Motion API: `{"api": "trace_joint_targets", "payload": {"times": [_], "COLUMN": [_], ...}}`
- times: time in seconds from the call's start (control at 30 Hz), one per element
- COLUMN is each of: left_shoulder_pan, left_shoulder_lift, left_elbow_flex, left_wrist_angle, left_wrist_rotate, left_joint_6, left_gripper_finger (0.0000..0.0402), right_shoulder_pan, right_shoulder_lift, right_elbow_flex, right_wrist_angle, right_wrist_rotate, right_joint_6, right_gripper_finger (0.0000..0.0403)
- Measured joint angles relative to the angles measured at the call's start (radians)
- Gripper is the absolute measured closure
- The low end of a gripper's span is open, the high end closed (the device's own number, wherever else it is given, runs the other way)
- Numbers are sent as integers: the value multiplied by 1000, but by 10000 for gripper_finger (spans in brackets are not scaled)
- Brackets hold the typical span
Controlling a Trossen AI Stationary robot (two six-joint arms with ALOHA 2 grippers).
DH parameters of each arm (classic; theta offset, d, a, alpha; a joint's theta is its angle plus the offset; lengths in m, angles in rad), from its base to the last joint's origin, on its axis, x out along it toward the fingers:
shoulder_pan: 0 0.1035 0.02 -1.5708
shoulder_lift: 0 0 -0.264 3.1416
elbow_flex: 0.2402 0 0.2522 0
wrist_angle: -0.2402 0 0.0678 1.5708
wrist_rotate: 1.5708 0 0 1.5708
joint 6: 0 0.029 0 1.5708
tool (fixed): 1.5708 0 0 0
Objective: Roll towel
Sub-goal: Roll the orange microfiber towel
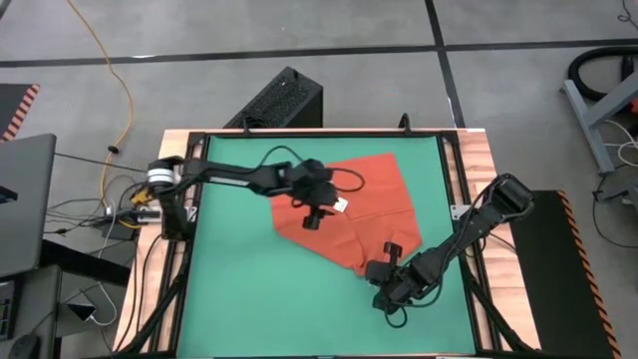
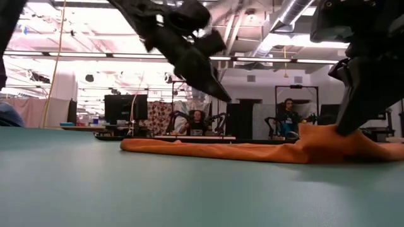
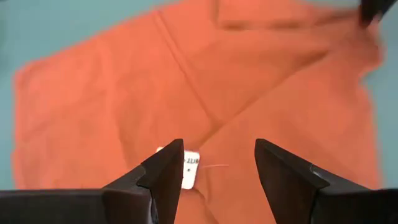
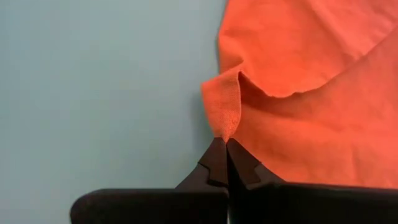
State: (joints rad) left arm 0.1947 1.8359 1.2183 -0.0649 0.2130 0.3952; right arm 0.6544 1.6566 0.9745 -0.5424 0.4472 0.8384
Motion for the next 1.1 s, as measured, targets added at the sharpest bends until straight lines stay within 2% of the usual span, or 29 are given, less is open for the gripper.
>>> {"api": "trace_joint_targets", "payload": {"times": [0.27,0.47,0.57,0.7,0.9,1.1], "left_shoulder_pan": [-5,0,-2,-2,0,1], "left_shoulder_lift": [184,295,345,383,423,435], "left_elbow_flex": [229,345,401,467,493,495], "left_wrist_angle": [-199,-317,-356,-417,-492,-510], "left_wrist_rotate": [0,17,-9,12,7,-5], "left_joint_6": [257,376,405,434,484,482], "left_gripper_finger": [214,214,214,214,217,240], "right_shoulder_pan": [0,0,0,1,1,1], "right_shoulder_lift": [0,0,0,0,0,0], "right_elbow_flex": [0,0,0,0,0,0], "right_wrist_angle": [-2,-1,-3,-6,-24,-26], "right_wrist_rotate": [-1,-1,-2,-5,-5,-5], "right_joint_6": [7,6,17,23,26,28], "right_gripper_finger": [399,399,399,399,399,399]}}
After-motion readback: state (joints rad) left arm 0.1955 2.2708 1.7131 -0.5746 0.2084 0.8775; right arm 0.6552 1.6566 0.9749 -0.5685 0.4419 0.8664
